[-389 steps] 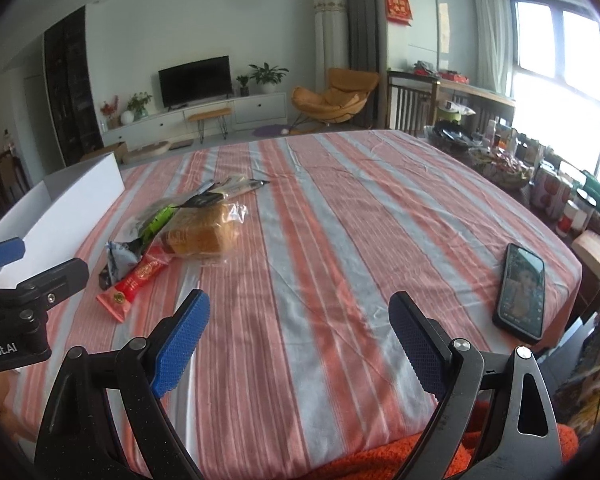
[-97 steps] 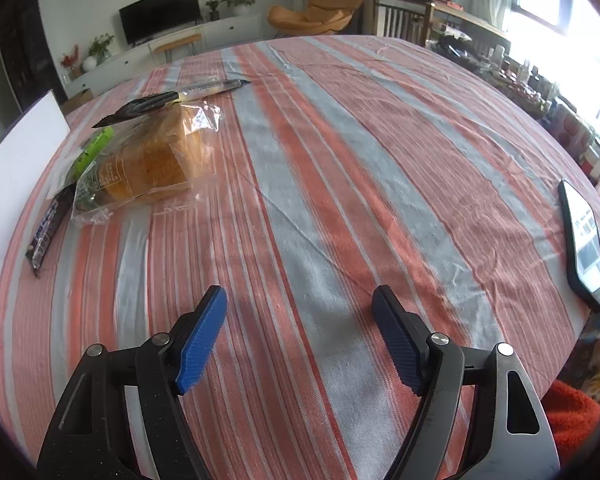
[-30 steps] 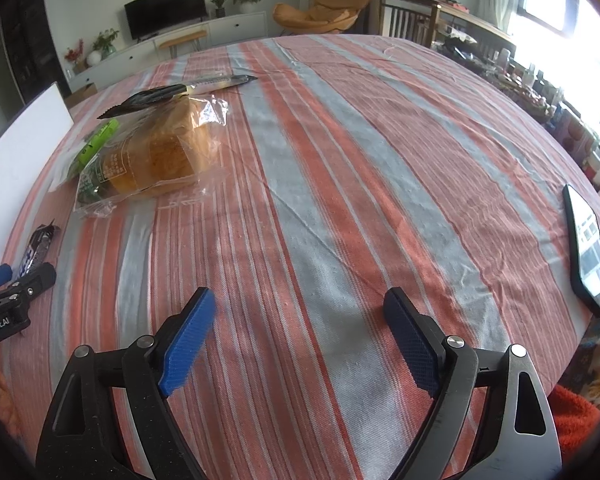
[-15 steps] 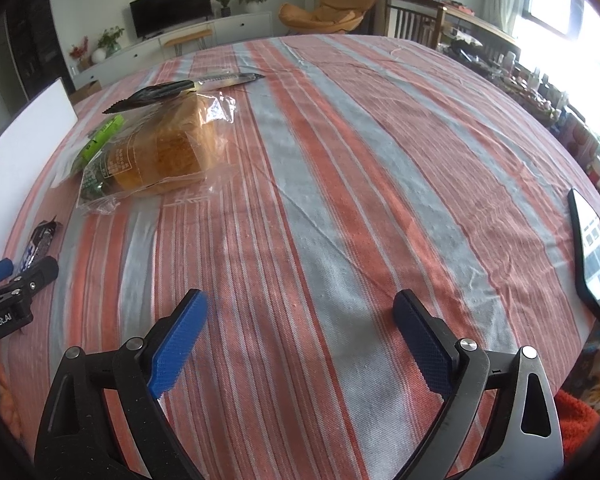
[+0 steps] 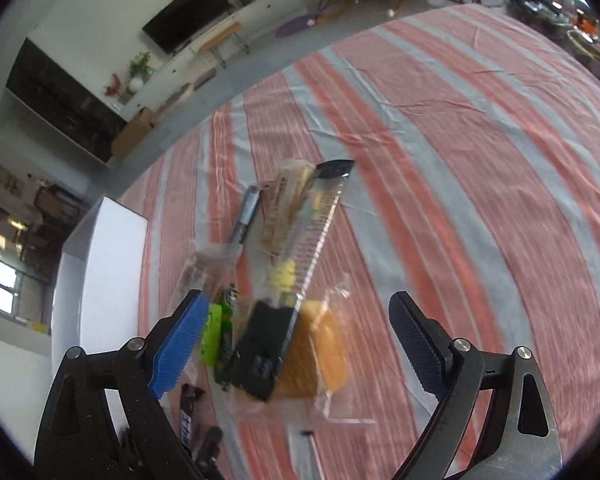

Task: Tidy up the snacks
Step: 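Grasp the clear stick packet with the right gripper and lift it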

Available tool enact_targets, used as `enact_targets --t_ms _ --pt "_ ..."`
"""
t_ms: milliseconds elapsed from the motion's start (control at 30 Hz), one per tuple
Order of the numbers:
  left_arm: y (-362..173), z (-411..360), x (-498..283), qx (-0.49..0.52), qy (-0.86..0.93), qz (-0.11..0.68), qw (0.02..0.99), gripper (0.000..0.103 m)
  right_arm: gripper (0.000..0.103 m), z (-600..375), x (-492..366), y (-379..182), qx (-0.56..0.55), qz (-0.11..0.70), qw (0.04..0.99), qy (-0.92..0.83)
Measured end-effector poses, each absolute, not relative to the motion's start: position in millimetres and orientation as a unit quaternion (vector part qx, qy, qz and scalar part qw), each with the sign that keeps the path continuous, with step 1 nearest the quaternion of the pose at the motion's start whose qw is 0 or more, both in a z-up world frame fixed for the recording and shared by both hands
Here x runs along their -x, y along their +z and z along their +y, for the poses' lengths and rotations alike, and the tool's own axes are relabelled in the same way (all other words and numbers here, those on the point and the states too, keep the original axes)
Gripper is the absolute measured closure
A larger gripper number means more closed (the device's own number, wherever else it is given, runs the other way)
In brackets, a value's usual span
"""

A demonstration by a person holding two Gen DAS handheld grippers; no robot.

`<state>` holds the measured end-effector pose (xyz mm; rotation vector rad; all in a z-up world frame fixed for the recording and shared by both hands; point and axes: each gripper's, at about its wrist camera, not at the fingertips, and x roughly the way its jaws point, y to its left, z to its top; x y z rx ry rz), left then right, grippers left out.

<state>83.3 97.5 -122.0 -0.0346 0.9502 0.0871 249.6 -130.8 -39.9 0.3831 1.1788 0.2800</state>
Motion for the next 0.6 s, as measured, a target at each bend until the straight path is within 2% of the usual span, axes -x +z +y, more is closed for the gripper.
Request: enact_targets --t_ms 133,167,200,233,267,333,500,600 --pt "-122 98 -83 0.017 0.042 0.457 0.888 0.0 0.012 -99 -279 -67 -0.127 0.585 0.793 0.113" --pt "-122 98 -83 0.017 0.042 0.457 0.888 0.0 0.018 -93 -282 -71 -0.109 0.585 0.797 0.107" --pt "-122 98 -83 0.017 0.042 0.457 0.888 0.0 0.028 -91 -285 -74 -0.097 0.586 0.797 0.105" --pt "-122 98 -83 0.017 0.042 0.457 0.888 0.0 0.069 -90 -287 -80 -0.095 0.595 0.79 0.111" --pt "-122 98 -83 0.017 0.042 0.457 0.888 0.0 0.079 -93 -288 -84 -0.104 0.602 0.783 0.115" --pt "-122 98 -83 0.017 0.042 0.457 0.888 0.0 0.084 -106 -284 -81 -0.124 0.589 0.79 0.112" --pt "-123 98 -83 0.017 0.042 0.457 0.888 0.0 0.085 -162 -258 -50 -0.186 0.531 0.819 0.112" --pt "-123 98 -83 0.017 0.042 0.457 0.888 0.0 0.085 -193 -231 -43 -0.172 0.523 0.828 0.108"
